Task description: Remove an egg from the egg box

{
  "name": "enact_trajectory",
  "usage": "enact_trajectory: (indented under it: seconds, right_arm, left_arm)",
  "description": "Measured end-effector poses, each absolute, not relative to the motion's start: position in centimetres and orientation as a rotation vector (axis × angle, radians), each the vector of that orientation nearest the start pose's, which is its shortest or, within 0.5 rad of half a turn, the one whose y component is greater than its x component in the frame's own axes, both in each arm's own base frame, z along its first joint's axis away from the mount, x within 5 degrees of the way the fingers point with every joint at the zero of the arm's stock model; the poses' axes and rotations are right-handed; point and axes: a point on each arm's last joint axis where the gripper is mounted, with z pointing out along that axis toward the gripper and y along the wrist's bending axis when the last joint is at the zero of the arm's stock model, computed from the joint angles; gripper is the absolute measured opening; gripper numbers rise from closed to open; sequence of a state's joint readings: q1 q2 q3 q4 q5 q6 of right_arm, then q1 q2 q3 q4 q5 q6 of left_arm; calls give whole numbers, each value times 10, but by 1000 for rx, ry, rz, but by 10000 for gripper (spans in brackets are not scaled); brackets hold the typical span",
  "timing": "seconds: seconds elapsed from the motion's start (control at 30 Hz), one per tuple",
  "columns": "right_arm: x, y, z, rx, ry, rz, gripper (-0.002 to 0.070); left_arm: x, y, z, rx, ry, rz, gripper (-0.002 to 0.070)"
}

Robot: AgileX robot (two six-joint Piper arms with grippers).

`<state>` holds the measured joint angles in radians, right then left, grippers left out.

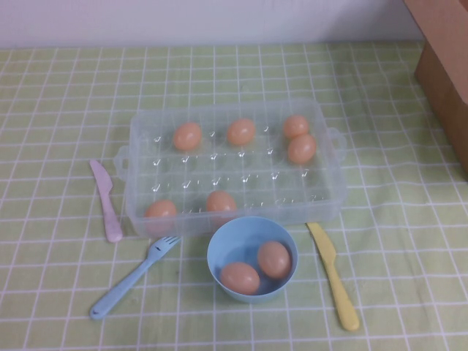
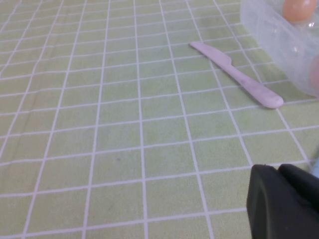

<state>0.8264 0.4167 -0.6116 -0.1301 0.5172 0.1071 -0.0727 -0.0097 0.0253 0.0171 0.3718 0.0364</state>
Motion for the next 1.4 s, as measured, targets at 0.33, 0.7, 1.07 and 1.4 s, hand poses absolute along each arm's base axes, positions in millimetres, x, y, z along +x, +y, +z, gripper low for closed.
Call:
enact_trajectory:
  seconds: [0.33, 0.7, 1.07, 1.4]
  right_arm:
    - [60, 56, 322, -730, 1710, 504, -17]
    - [57, 29, 241, -367, 1653, 383, -17]
    - [56, 5, 201, 15, 1658, 135, -17]
    - [55, -5, 194, 158, 1725, 7, -17]
  left_arm:
    - [53, -3, 172, 113, 1867, -8, -5]
    - [53, -3, 172, 113, 1867, -8, -5]
    - [53, -3, 172, 113, 1867, -8, -4]
    - [53, -3, 172, 113, 1867, -8, -4]
